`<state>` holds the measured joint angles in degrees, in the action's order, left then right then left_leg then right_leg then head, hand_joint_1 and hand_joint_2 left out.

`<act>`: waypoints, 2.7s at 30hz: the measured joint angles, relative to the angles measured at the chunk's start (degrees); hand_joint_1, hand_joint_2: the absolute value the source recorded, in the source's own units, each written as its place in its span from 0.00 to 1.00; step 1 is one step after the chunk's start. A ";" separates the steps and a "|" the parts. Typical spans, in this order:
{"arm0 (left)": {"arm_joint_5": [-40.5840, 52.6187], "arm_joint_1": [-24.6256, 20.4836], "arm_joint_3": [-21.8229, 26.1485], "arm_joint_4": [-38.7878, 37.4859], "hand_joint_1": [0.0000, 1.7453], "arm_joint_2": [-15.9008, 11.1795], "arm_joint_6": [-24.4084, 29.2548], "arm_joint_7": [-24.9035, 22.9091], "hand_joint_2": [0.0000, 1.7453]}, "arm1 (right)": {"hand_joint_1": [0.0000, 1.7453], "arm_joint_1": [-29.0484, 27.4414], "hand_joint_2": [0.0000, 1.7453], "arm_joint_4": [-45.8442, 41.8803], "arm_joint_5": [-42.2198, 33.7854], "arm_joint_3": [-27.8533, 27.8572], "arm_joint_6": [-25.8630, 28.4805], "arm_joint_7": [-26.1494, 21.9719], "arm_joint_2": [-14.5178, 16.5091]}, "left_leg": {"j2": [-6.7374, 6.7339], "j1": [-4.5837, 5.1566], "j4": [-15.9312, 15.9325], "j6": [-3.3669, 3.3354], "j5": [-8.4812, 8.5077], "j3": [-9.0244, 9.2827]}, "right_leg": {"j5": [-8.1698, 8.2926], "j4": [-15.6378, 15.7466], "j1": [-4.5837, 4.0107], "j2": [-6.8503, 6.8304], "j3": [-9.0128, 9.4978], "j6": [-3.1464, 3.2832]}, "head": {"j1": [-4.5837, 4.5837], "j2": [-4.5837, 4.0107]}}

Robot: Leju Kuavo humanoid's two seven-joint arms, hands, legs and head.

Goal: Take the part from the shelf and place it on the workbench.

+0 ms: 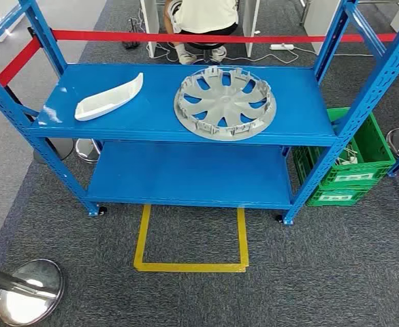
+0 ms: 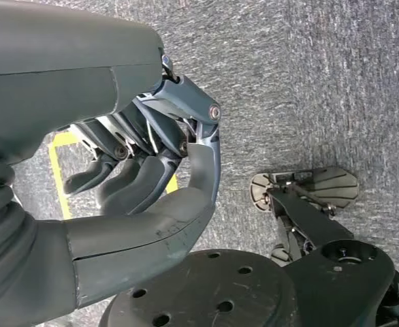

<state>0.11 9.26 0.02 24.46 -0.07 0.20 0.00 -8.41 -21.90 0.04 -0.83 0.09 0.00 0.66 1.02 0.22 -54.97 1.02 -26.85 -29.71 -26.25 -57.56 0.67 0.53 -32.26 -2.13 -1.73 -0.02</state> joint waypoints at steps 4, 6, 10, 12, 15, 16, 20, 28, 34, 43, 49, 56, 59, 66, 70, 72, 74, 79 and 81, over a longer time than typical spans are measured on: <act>-0.01 0.01 0.00 -0.02 1.00 0.01 0.00 0.00 1.00 | 1.00 0.02 1.00 0.01 -0.01 0.00 -0.01 -0.01 0.01 | 0.00 0.00 0.00 0.00 0.00 -0.02 | 0.00 0.00 0.00 -0.01 0.01 0.00 | 0.00 0.00; -0.22 0.08 0.20 -0.15 1.00 0.00 -0.01 0.07 1.00 | 1.00 0.12 1.00 0.05 -0.13 0.02 -0.17 -0.27 -0.02 | 0.00 0.00 0.00 0.00 0.00 -0.05 | 0.00 0.00 0.00 -0.01 0.03 0.00 | 0.01 0.00; -1.47 1.19 2.72 1.52 1.00 0.04 -1.39 0.42 1.00 | 1.00 0.46 1.00 0.26 -1.09 0.39 -1.92 -3.16 -0.54 | -0.01 0.00 0.00 0.00 0.00 0.04 | 0.00 0.00 0.00 0.00 0.00 0.00 | 0.01 0.00; -1.69 1.66 4.33 3.28 1.00 0.29 -2.60 0.46 1.00 | 1.00 0.60 1.00 0.33 -1.53 0.66 -2.73 -4.75 -0.83 | 0.00 0.01 0.00 0.00 0.00 0.05 | 0.00 0.00 0.00 -0.03 0.01 0.00 | 0.00 0.00; -1.58 1.82 7.37 6.33 1.00 1.06 -4.65 0.46 1.00 | 1.00 0.66 1.00 0.08 -2.19 1.22 -3.57 -6.72 -1.03 | 0.00 0.01 0.00 0.00 0.00 0.05 | 0.00 0.00 0.01 -0.02 0.04 0.00 | 0.01 0.00; -1.46 1.81 8.66 7.45 1.00 1.40 -5.33 0.50 1.00 | 1.00 0.60 1.00 -0.27 -2.41 1.42 -3.76 -7.26 -1.05 | 0.00 0.01 0.00 0.00 0.00 0.04 | 0.00 0.00 0.01 -0.01 0.05 0.00 | 0.01 0.00; -1.09 1.78 14.15 12.14 1.00 3.08 -7.44 0.99 1.00 | 1.00 0.39 1.00 -3.03 -3.40 2.52 -4.00 -8.86 -1.08 | -0.01 0.01 0.00 0.00 0.01 0.06 | 0.01 0.00 0.01 0.01 0.08 0.00 | 0.00 0.00; -2.60 1.77 23.64 21.01 0.02 6.63 -8.56 2.50 0.50 | 0.11 0.12 1.00 -12.10 -5.69 5.32 -3.63 -10.86 -1.28 | -0.01 0.01 -0.01 0.01 0.02 0.11 | 0.02 0.00 0.01 0.01 0.06 -0.01 | 0.01 0.00; -3.96 1.67 28.84 27.39 0.00 8.61 -9.71 3.17 0.00 | 0.00 -0.89 1.00 -22.32 -5.86 6.90 -2.50 -11.42 -1.64 | -0.01 0.01 -0.01 0.01 0.02 0.10 | 0.02 -0.01 0.01 0.01 0.06 -0.01 | -0.01 0.00; -4.11 1.41 31.98 33.67 0.00 10.08 -10.35 4.02 0.00 | 0.00 -2.14 1.00 -39.16 1.18 7.41 3.67 -13.96 -2.44 | 0.03 -0.29 2.42 -2.44 -0.55 2.10 | -0.39 -4.01 0.27 -0.08 -1.57 -1.26 | -0.22 0.00; -4.28 1.57 32.20 35.21 0.00 10.58 -9.77 5.21 0.00 | 0.00 -3.43 1.00 -48.62 8.97 6.61 8.70 -14.73 -4.34 | 0.02 -2.21 2.41 -0.52 -2.34 4.75 | -2.76 -13.33 1.61 -0.17 -8.23 -3.48 | -0.34 0.00; -5.05 0.88 31.82 36.99 0.00 10.22 -8.47 6.98 0.00 | 0.00 -4.27 1.00 -58.01 19.10 3.30 14.26 -14.98 -7.07 | 0.05 -3.78 -0.20 3.66 -4.82 6.79 | -0.57 -3.31 3.07 0.38 -3.13 -2.23 | -0.61 0.01; -5.39 0.44 31.33 37.53 0.00 10.21 -7.86 7.77 0.00 | 0.00 -4.22 1.00 -62.36 23.49 1.61 16.69 -15.06 -8.72 | -0.40 -3.63 -10.58 3.83 -2.55 0.32 | -2.24 -2.26 2.71 0.29 -0.50 -0.85 | -0.25 0.00; -6.30 1.10 30.23 37.73 0.00 9.75 -6.28 9.80 0.00 | 0.00 -4.33 1.00 -69.86 33.42 -3.80 21.70 -14.29 -12.09 | -0.54 -0.86 -8.48 0.29 -4.67 -10.73 | -6.48 3.25 1.85 0.93 10.93 -0.60 | 0.20 0.00; -6.88 1.77 29.29 37.81 0.00 9.25 -5.28 11.05 0.00 | 0.00 -4.12 1.00 -73.95 39.22 -7.32 24.22 -13.42 -14.32 | 0.21 0.30 -2.14 -0.92 9.57 -11.12 | -10.24 4.68 1.23 1.89 14.54 -1.80 | 0.14 0.01; -7.13 1.20 28.31 37.99 0.00 9.09 -4.83 11.90 0.00 | 0.00 -3.60 1.00 -77.02 42.11 -8.93 25.66 -13.13 -15.84 | 0.21 0.16 -2.87 -1.31 8.20 -10.72 | -11.50 5.08 1.42 1.48 15.54 -2.28 | -0.13 0.02; -7.22 0.79 27.43 38.13 0.00 8.87 -4.43 12.72 0.00 | 0.00 -2.99 1.00 -79.61 44.63 -10.73 27.26 -12.97 -17.44 | 0.15 0.01 -2.74 -2.03 6.98 -9.72 | -14.16 0.15 1.19 0.44 13.30 -2.46 | -0.41 0.03; -7.63 1.03 25.45 38.09 0.00 8.45 -3.23 14.78 0.00 | 0.00 -2.42 1.00 -84.72 49.43 -16.54 30.05 -13.19 -21.45 | 0.24 0.34 -2.69 -2.66 4.48 -6.86 | -14.29 -13.80 0.01 -0.09 1.28 -1.76 | -0.60 0.02; -7.79 1.03 24.56 38.05 0.00 8.22 -2.82 15.72 0.00 | 0.00 -1.77 1.00 -86.90 50.34 -19.29 30.75 -13.76 -23.18 | 0.49 0.47 -2.68 -2.56 3.67 -5.61 | -7.36 -7.58 -0.26 -0.12 1.09 -1.24 | -0.61 0.02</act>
<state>-7.68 10.29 24.58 62.51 8.15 -2.62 15.72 -10.19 -108.80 50.39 -20.12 30.83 -13.76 -22.52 1.51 0.69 -57.65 -1.54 -23.18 -35.32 -33.61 -65.13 0.41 0.41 -31.17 -3.37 -2.33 0.00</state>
